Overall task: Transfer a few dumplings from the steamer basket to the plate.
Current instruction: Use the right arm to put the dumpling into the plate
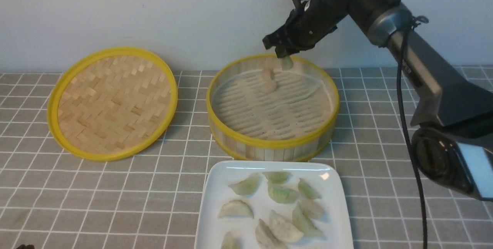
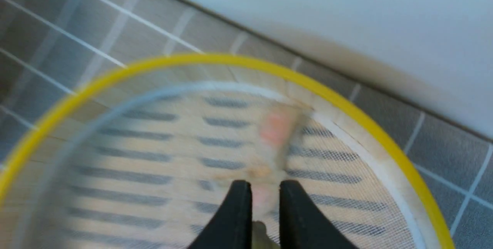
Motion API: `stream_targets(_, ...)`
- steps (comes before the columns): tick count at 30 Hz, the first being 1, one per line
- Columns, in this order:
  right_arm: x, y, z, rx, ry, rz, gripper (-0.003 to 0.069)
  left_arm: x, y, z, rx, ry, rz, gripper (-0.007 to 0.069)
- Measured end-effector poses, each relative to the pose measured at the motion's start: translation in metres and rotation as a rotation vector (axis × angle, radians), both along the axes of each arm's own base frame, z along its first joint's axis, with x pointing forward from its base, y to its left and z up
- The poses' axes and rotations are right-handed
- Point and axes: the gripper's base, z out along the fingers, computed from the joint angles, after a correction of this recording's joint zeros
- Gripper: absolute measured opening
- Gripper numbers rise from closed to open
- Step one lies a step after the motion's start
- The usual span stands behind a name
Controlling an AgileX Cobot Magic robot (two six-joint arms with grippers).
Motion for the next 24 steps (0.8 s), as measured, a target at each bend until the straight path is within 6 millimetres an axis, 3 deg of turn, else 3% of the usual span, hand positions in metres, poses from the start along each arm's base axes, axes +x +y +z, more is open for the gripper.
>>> stream_targets(2, -0.011, 0.004, 0.019, 0.006, -0.006, 0.014, 0.0069, 0.000, 0.000, 0.000, 0.000, 0.000, 0.000, -0.0005)
stream_targets(5, -0.027, 0.009, 0.030, -0.005, 0.025, 0.035, 0.0069, 0.000, 0.000, 0.000, 0.000, 0.000, 0.000, -0.0005)
stream_targets(8, -0.071, 0.020, 0.054, -0.035, 0.080, 0.098, 0.0069, 0.000, 0.000, 0.000, 0.000, 0.000, 0.000, -0.0005)
stream_targets(10, -0.088, 0.025, 0.058, -0.049, 0.102, 0.125, 0.0069, 0.000, 0.000, 0.000, 0.000, 0.000, 0.000, -0.0005)
stream_targets(11, -0.114, 0.033, 0.057, -0.073, 0.147, 0.168, 0.0069, 0.000, 0.000, 0.000, 0.000, 0.000, 0.000, -0.0005)
stream_targets(12, -0.125, 0.034, 0.061, -0.077, 0.152, 0.183, 0.0069, 0.000, 0.000, 0.000, 0.000, 0.000, 0.000, -0.0005)
stream_targets(14, -0.144, 0.042, 0.054, -0.099, 0.194, 0.222, 0.0069, 0.000, 0.000, 0.000, 0.000, 0.000, 0.000, -0.0005)
stream_targets(15, -0.163, 0.049, 0.046, -0.123, 0.233, 0.262, 0.0069, 0.000, 0.000, 0.000, 0.000, 0.000, 0.000, -0.0005)
stream_targets(18, -0.196, 0.063, 0.015, -0.182, 0.339, 0.335, 0.0069, 0.000, 0.000, 0.000, 0.000, 0.000, 0.000, -0.0005)
stream_targets(22, -0.215, 0.073, -0.019, -0.239, 0.437, 0.370, 0.0069, 0.000, 0.000, 0.000, 0.000, 0.000, 0.000, -0.0005)
stream_targets(24, -0.214, 0.075, -0.031, -0.245, 0.454, 0.360, 0.0069, 0.000, 0.000, 0.000, 0.000, 0.000, 0.000, -0.0005)
